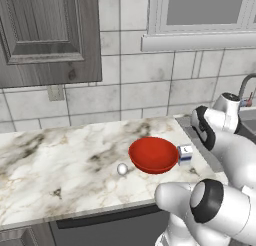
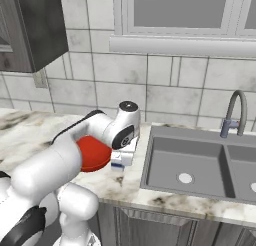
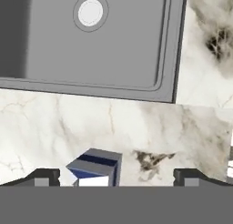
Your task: Gather the eggs and milk located in the vicinity of the sink area and place them right next to the bowl.
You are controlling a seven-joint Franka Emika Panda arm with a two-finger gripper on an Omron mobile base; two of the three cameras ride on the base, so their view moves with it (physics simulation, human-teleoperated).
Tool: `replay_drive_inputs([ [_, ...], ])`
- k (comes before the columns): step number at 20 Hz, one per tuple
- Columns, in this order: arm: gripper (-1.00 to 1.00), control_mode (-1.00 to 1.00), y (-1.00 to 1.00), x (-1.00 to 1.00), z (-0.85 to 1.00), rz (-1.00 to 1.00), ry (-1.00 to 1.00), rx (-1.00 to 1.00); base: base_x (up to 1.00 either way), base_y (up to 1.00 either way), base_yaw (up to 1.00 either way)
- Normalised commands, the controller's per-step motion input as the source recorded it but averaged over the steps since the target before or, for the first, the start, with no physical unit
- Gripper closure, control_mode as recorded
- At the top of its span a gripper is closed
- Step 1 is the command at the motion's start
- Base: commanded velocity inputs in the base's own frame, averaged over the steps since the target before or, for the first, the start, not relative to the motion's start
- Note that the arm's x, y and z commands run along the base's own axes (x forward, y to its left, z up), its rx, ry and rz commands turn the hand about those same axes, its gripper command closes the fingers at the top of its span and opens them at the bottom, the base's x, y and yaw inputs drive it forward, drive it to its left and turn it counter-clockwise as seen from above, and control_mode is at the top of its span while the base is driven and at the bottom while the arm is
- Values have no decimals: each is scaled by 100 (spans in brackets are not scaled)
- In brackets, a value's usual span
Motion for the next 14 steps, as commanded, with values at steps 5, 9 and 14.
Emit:
replay_drive_inputs([
  [5, -100, -100, -7, -17, 8, 76, 10, -10, 0, 0, 0],
  [9, -100, -100, 62, -50, 35, 84, 4, -33, 0, 0, 0],
  [14, -100, -100, 55, -35, 22, 70, 2, -12, 0, 0, 0],
])
